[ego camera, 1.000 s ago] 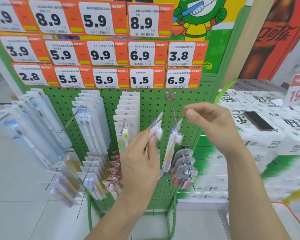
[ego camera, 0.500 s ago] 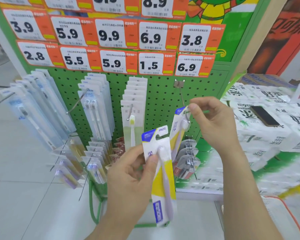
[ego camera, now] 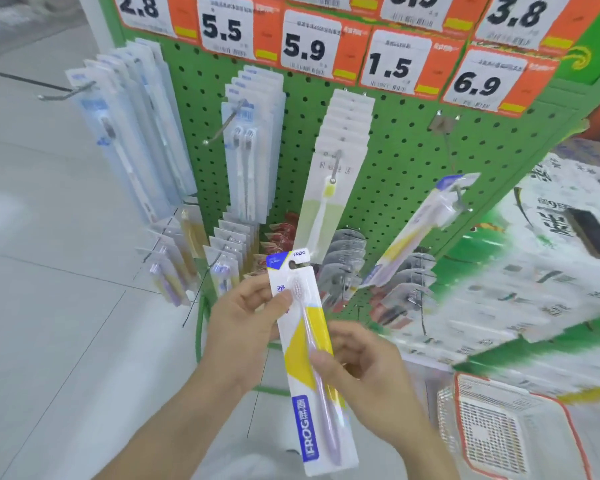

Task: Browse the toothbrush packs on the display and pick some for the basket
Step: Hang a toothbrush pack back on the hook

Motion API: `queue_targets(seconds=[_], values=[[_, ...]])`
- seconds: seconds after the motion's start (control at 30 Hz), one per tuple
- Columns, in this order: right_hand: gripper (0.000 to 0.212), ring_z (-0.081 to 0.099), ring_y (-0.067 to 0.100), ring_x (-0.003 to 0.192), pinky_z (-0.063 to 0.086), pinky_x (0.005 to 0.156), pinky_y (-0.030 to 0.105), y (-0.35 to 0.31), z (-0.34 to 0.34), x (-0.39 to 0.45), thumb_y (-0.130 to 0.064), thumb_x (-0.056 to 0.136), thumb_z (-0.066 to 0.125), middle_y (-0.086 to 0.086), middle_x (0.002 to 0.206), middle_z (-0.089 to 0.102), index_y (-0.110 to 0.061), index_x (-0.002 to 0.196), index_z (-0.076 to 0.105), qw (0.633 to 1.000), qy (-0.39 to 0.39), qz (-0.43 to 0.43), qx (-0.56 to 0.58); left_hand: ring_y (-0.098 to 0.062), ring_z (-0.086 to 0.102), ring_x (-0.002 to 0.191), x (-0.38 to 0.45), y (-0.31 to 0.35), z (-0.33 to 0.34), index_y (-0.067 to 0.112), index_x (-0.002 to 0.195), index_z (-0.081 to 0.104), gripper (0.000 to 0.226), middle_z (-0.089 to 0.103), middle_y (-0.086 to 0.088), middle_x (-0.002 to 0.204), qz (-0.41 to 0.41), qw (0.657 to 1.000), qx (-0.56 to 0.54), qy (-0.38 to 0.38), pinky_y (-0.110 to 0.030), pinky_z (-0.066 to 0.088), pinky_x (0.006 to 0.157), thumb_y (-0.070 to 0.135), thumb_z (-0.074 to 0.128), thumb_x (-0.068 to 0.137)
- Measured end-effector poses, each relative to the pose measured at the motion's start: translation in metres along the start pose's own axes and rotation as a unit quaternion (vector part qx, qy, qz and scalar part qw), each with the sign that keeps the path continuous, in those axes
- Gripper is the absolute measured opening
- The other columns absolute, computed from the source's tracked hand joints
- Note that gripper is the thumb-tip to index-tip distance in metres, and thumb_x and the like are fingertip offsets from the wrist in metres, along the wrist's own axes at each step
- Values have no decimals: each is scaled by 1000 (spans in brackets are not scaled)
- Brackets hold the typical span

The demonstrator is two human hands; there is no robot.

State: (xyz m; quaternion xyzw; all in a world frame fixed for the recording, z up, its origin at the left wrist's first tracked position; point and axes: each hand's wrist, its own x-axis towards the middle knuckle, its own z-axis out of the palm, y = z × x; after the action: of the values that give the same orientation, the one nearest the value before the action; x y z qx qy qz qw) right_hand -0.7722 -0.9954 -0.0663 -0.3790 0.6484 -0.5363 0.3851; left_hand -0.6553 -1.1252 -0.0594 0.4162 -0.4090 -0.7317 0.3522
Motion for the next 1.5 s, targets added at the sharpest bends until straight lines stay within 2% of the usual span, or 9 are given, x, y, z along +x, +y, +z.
queue_targets(seconds=[0.1,0.3,0.4,0.47,0.6,0.9,1.1,1.23,1.5], values=[[13,62,20,69,46,64,36,8,14,4,-25,87,77,7,85,77,-36,95,75,1000,-8,10,-15,-20,73,79,0,1,-6,10,113,71,26,78,-10,100,-8,1000,-12,5,-39,61,73,-3,65,91],[11,62,13,65,45,58,21,10,27,19,-30,85,76,7,85,78,-26,95,76,999,-6,33,42,-18,75,75,-3,-3,-25,11,105,70,19,79,-7,95,-24,1000,-3,11,-26,60,62,-2,62,94],[27,62,17,73,46,68,28,15,30,21,-43,83,80,13,90,77,-22,99,74,993,-87,69,35,-20,75,75,3,0,-36,8,103,70,18,79,-8,94,-16,999,-16,47,-29,61,64,-4,61,94],[19,62,16,69,46,68,27,20,31,20,-36,87,79,11,86,77,-22,100,74,987,-135,89,10,-24,75,79,9,0,-45,4,109,69,19,78,-11,98,-7,997,-26,74,-31,62,66,-4,62,94],[3,57,13,63,39,60,24,24,34,20,-22,92,75,8,76,74,-23,94,74,984,-147,105,3,-18,75,73,10,-2,-55,2,110,68,19,79,-10,96,-9,993,-53,109,-26,59,61,-5,62,93],[12,67,8,63,45,57,14,27,42,25,-7,89,72,5,83,77,-8,100,68,975,-175,133,32,-23,75,83,7,-7,-72,8,114,68,19,79,-7,99,-17,992,-58,114,-37,60,78,8,64,95],[23,65,5,59,47,55,16,31,46,27,-9,89,70,2,78,76,1,109,66,975,-169,141,45,-27,76,78,5,-14,-75,4,106,73,15,79,-12,93,-41,996,-15,75,-33,63,69,6,67,92],[32,74,21,78,61,71,35,28,42,29,-18,89,73,5,90,79,-7,118,65,962,-219,161,30,-22,75,72,10,-11,-78,6,101,73,11,79,-11,91,-36,993,-43,107,-29,60,62,5,67,92],[34,76,32,79,61,68,34,34,37,27,-14,86,77,17,97,78,-7,117,65,961,-205,179,40,-21,75,70,9,-15,-76,5,103,73,12,79,-12,91,-40,992,-55,108,-26,58,58,4,66,92]])
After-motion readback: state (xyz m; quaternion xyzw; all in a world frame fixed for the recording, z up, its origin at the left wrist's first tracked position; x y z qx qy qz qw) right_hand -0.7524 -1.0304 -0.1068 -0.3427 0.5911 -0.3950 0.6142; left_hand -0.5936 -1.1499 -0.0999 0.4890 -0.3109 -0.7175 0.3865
